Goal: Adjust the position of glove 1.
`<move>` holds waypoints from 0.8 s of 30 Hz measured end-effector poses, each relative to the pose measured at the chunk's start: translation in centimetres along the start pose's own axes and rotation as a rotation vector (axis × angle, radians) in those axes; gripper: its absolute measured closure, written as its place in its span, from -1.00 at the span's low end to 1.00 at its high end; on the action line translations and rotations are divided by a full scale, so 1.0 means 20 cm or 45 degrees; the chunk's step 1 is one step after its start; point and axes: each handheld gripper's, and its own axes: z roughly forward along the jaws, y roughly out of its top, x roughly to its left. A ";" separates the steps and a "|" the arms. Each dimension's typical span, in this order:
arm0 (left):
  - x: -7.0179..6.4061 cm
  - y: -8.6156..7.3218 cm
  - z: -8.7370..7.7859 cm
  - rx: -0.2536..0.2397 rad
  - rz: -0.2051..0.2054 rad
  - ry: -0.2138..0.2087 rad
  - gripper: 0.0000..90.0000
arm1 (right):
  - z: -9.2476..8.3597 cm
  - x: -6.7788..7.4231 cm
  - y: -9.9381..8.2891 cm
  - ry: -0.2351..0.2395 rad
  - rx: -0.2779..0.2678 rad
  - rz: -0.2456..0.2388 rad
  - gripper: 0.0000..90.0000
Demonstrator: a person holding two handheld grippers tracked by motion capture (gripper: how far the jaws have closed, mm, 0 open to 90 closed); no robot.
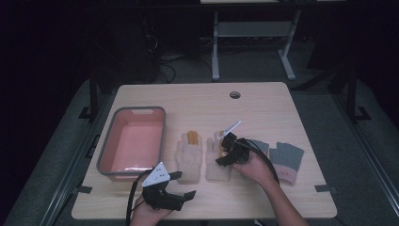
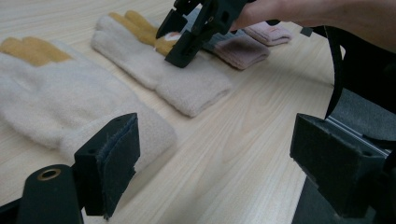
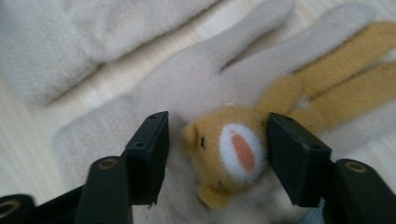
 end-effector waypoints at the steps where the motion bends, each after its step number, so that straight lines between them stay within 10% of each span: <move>1: 0.00 0.00 0.00 0.000 0.000 0.000 -0.64 | 0.00 0.00 0.00 0.000 0.000 0.000 -0.03; 11: 0.00 0.00 -0.01 -0.009 -0.007 0.008 -0.64 | 0.01 0.02 0.00 -0.089 0.029 -0.035 0.22; 24: 0.01 0.00 -0.01 -0.011 -0.018 0.018 -0.64 | 0.00 0.00 0.00 -0.065 0.011 -0.005 0.32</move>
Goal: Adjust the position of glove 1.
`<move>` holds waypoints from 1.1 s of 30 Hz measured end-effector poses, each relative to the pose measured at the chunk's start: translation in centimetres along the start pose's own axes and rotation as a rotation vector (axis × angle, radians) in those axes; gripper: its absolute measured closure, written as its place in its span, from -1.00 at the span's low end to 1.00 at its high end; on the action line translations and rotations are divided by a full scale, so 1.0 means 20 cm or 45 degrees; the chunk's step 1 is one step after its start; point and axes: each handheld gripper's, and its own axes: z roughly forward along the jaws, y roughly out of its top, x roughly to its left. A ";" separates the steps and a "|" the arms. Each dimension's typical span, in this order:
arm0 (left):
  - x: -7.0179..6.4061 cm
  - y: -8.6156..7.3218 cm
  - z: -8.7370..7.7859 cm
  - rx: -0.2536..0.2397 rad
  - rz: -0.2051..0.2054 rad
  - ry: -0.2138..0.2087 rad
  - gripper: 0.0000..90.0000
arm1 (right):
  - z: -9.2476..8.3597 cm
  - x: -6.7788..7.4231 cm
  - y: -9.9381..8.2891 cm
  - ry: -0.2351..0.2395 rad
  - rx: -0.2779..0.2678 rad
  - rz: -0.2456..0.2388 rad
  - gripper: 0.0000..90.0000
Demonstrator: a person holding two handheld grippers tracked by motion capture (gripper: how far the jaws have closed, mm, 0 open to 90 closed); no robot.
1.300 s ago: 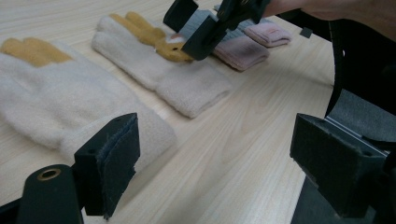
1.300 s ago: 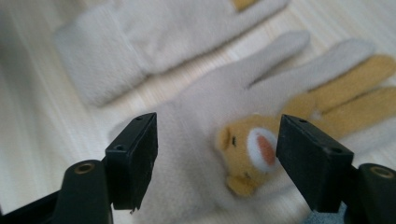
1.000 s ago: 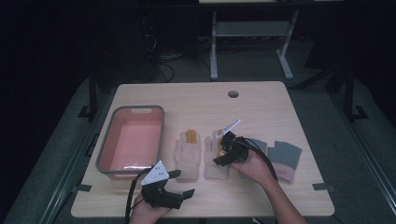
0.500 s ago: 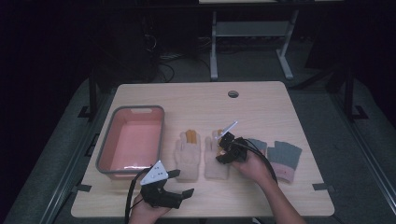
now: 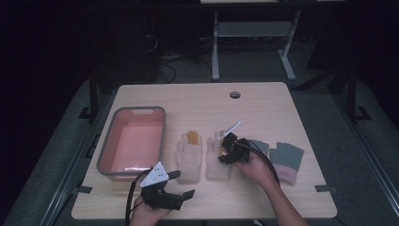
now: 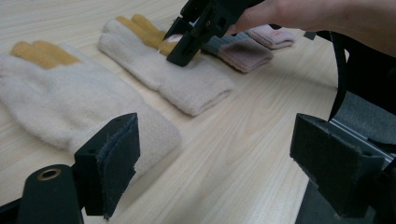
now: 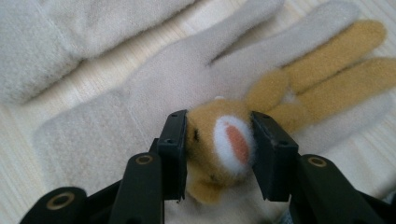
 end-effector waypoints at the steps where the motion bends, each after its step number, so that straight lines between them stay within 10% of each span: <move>1: 0.00 0.00 0.00 0.001 0.000 0.001 -0.64 | -0.01 0.00 0.00 -0.001 -0.001 -0.002 0.33; 33: -0.02 0.01 -0.03 -0.041 0.020 0.027 -0.64 | -0.24 0.11 0.13 0.001 -0.115 -0.102 0.35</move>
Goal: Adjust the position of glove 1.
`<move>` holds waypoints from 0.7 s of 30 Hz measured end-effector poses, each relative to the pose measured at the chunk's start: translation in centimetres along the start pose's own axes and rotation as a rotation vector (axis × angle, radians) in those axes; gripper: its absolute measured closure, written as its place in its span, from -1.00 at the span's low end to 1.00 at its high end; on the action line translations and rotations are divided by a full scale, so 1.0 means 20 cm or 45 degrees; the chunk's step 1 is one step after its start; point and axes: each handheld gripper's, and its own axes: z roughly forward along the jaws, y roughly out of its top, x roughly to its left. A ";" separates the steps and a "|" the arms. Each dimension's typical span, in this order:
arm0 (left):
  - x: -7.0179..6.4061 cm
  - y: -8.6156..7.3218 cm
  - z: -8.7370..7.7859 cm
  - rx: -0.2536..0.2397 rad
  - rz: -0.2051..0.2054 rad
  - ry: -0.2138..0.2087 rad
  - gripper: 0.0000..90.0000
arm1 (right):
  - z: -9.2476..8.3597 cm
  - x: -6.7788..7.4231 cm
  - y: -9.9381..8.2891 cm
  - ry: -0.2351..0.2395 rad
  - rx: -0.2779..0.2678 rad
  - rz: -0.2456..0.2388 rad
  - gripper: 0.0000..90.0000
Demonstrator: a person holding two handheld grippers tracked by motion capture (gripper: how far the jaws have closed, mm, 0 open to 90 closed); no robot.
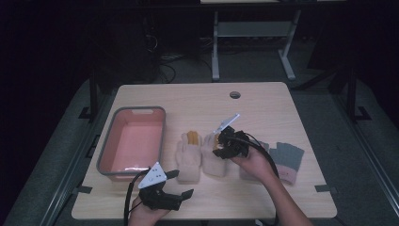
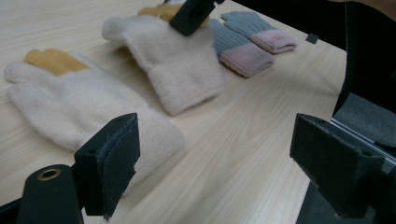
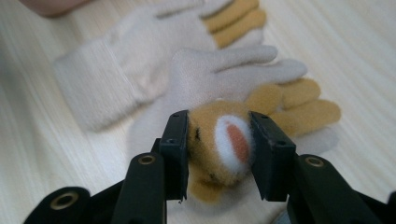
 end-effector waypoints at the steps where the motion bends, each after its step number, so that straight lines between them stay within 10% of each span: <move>1: 0.00 0.00 0.00 0.007 0.010 0.002 -0.64 | -0.01 0.01 0.01 0.001 -0.008 0.001 0.35; 21: -0.01 0.01 -0.03 -0.013 0.029 0.007 -0.64 | 0.05 0.17 0.27 0.139 -0.043 -0.129 0.35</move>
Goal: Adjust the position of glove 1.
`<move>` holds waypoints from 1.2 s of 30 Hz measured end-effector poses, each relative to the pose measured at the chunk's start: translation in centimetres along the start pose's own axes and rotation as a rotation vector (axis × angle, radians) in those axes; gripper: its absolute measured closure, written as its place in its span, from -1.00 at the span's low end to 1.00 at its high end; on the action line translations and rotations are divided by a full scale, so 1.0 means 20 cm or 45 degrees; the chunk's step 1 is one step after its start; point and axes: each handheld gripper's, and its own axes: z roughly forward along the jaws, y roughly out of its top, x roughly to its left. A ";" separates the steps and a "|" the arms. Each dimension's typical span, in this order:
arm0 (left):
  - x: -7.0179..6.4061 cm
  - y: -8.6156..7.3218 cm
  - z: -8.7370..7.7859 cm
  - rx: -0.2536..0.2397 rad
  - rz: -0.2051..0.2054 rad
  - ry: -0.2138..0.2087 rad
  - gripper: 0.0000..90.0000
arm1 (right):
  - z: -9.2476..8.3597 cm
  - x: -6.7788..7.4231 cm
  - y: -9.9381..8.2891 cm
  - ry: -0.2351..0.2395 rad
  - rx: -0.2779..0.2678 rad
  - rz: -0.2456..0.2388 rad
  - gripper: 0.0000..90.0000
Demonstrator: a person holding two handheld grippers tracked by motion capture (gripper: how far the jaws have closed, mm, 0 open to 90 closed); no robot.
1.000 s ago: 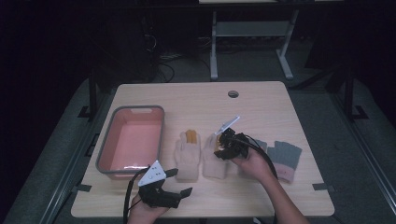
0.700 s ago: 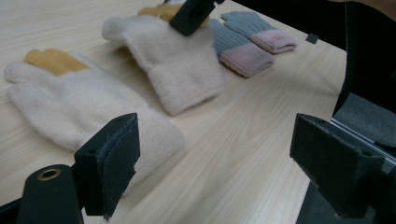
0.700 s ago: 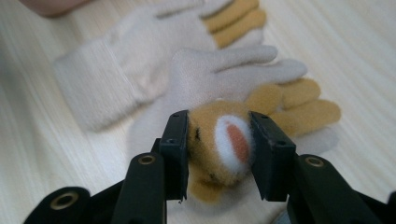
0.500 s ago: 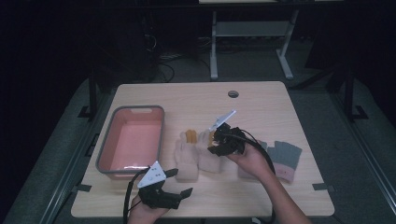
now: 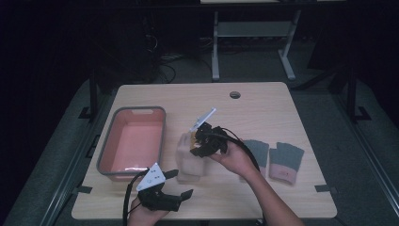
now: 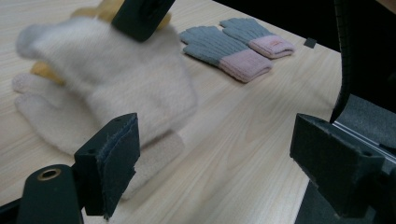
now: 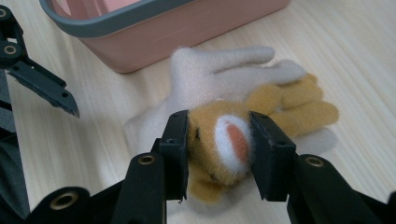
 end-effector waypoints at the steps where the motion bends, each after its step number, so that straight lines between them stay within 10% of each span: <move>1: 0.00 0.00 0.00 0.002 0.004 0.001 -0.64 | 0.01 0.00 0.01 0.007 0.007 -0.008 0.35; 22: 0.01 0.00 0.00 0.007 -0.016 0.014 -0.64 | 0.29 -0.02 -0.04 0.005 0.132 0.034 0.29; 36: 0.02 0.00 0.00 0.013 -0.021 0.022 -0.64 | 0.26 -0.02 -0.07 -0.012 0.087 0.053 0.09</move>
